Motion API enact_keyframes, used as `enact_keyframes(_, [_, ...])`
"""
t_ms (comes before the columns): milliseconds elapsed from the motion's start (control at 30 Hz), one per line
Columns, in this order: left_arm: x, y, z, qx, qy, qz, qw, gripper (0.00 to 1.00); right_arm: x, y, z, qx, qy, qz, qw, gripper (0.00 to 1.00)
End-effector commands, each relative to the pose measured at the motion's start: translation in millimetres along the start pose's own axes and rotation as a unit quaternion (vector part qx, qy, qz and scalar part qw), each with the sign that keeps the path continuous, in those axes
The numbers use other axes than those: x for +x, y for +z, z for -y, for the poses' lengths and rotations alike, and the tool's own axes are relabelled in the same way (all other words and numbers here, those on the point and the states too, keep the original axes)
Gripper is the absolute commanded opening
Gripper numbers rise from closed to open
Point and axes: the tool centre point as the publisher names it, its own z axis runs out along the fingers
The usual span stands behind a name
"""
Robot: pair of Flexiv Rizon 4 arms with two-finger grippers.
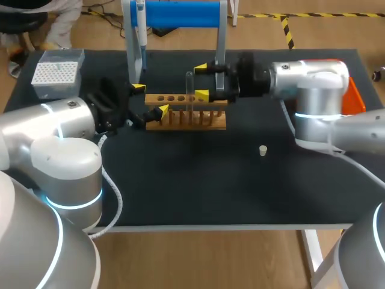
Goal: Invert the test tube, pick up the pipette, mount the tip to pipette, aspirate from beaker and dispense into the tube, eject the tip, return the pipette, and cap with the stopper.
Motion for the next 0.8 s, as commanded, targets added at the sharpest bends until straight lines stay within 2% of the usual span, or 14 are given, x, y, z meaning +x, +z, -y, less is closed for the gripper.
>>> enact_keyframes(33, [-0.1,0,-2.4,0.005,0.000,-0.001,1.000,1.00,-7,7,6,-0.002,0.000,-0.011,1.000,1.00])
enact_keyframes(367, [-0.1,0,-2.4,0.005,0.000,-0.001,1.000,1.00,-11,19,13,0.000,-0.002,-0.016,1.000,1.00])
enact_keyframes(533, [-0.1,0,-2.4,0.005,0.000,-0.001,1.000,1.00,-14,25,16,0.000,0.000,-0.016,1.000,0.79])
enact_keyframes(633, [-0.1,0,-2.4,0.005,0.000,-0.001,1.000,1.00,-15,29,18,0.001,0.001,-0.016,1.000,0.79])
enact_keyframes(733, [-0.1,0,-2.4,0.005,0.000,-0.001,1.000,1.00,-15,32,18,0.001,0.001,-0.017,1.000,0.75])
enact_keyframes(800, [-0.1,0,-2.4,0.005,0.000,-0.001,1.000,1.00,-15,34,18,0.000,0.001,-0.017,1.000,0.76])
